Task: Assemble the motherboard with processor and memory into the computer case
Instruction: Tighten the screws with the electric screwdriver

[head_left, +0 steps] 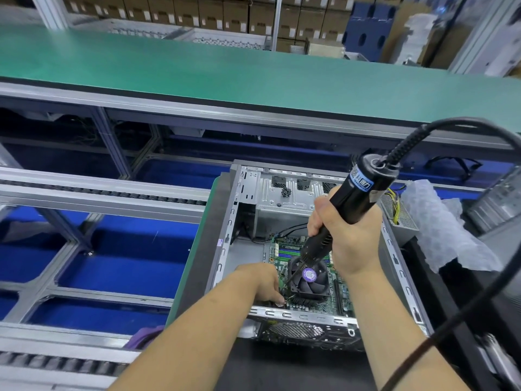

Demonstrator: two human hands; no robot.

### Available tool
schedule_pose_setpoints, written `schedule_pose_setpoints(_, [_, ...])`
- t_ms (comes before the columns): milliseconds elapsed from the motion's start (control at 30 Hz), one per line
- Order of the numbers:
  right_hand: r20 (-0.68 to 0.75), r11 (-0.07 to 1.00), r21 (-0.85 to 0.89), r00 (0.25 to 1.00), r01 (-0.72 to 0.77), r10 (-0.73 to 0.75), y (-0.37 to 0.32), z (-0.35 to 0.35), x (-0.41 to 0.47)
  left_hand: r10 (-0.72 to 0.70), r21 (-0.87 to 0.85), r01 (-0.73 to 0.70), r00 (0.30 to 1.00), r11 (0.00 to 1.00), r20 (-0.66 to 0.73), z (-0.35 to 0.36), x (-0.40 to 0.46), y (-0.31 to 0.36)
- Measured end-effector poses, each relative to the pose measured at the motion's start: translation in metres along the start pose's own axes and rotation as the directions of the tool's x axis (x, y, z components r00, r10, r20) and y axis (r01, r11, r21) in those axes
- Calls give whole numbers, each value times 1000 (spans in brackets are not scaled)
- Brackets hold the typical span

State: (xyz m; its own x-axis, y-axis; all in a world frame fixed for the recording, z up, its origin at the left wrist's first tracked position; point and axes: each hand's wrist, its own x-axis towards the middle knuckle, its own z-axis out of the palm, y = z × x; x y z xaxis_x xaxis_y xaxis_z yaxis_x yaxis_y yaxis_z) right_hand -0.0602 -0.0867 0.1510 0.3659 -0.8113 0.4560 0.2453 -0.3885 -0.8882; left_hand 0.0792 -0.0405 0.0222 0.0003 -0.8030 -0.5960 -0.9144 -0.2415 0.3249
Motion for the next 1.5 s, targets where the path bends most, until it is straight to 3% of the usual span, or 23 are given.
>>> schedule_pose_setpoints(167, [204,998,-62,979,-11,24,-5,17,-2,24,1,-24,1000,1000,9,-2,0,1])
schedule_pose_setpoints(333, [288,993,-119,957,15,20,-4,32,-9,60,-19,-59,998,998,20,0,1,-1])
schedule_pose_setpoints(400, [217,989,-144,976,15,16,-2,33,-8,68,-21,-67,998,997,14,1,2,-2])
schedule_pose_setpoints(500, [-82,982,-189,997,-22,6,2,29,-3,57,-45,-57,998,997,1,3,7,-4])
schedule_pose_setpoints(633, [120,992,-124,993,4,11,1,23,-6,90,-19,-89,996,996,23,4,11,-5])
schedule_pose_setpoints(733, [18,989,-146,1000,1,1,4,22,-2,90,-40,-89,996,995,18,6,15,-6])
schedule_pose_setpoints(1233, [120,993,-113,993,34,-20,3,21,1,118,-52,-117,992,992,31,5,18,-8])
schedule_pose_setpoints(1500, [-139,996,-37,987,82,-86,8,5,15,91,-51,-88,995,995,42,4,20,-7])
